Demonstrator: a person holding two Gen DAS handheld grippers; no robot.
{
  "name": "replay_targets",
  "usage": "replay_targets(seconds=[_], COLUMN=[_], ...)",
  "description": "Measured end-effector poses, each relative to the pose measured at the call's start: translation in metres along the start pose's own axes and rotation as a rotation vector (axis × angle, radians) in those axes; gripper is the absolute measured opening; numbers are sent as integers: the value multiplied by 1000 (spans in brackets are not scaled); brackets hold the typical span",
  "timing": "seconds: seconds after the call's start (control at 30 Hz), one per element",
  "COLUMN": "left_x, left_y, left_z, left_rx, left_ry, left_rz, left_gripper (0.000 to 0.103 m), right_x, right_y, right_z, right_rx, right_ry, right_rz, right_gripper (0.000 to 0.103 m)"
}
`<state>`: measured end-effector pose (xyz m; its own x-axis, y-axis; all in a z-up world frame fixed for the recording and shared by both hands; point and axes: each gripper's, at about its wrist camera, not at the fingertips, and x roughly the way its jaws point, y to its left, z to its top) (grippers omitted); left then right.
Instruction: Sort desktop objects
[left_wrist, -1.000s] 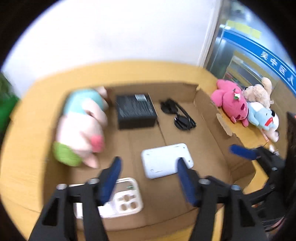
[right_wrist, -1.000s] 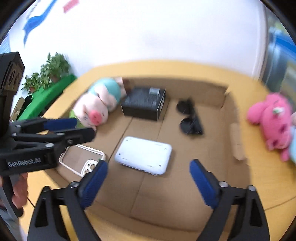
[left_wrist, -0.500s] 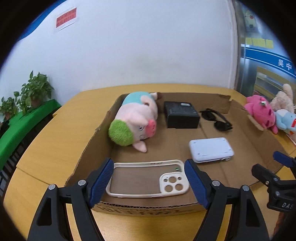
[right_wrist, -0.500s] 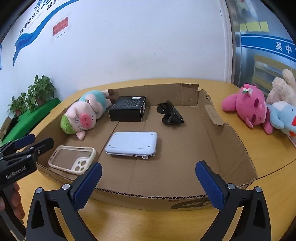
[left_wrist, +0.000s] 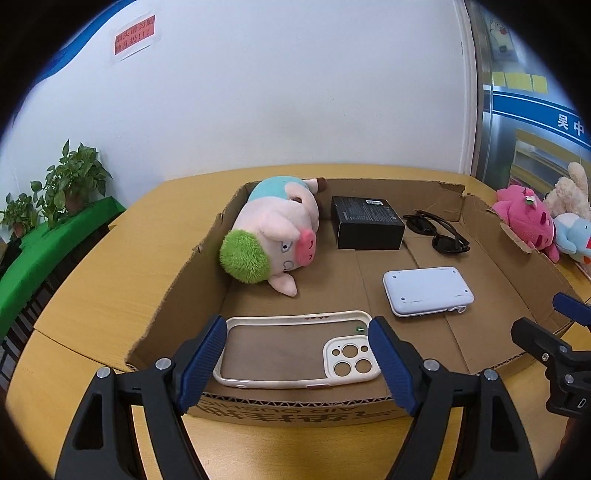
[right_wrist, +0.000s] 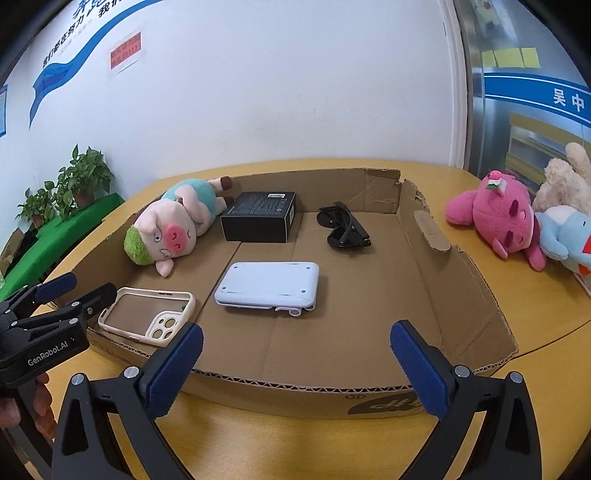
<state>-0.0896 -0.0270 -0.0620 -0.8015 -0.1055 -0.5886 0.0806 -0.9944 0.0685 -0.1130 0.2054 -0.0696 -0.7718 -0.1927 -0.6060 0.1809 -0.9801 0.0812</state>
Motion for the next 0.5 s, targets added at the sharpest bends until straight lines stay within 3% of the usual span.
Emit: replay_targets(seconds=[0.5], left_x=[-54], left_y=[-35], left_z=[13], left_rx=[78], left_ry=[-17], left_rz=[34], left_gripper=[79], right_x=[-39], right_y=[15], right_z=[9], right_rx=[-38], right_ry=[35], right_rz=[26], right_gripper=[103])
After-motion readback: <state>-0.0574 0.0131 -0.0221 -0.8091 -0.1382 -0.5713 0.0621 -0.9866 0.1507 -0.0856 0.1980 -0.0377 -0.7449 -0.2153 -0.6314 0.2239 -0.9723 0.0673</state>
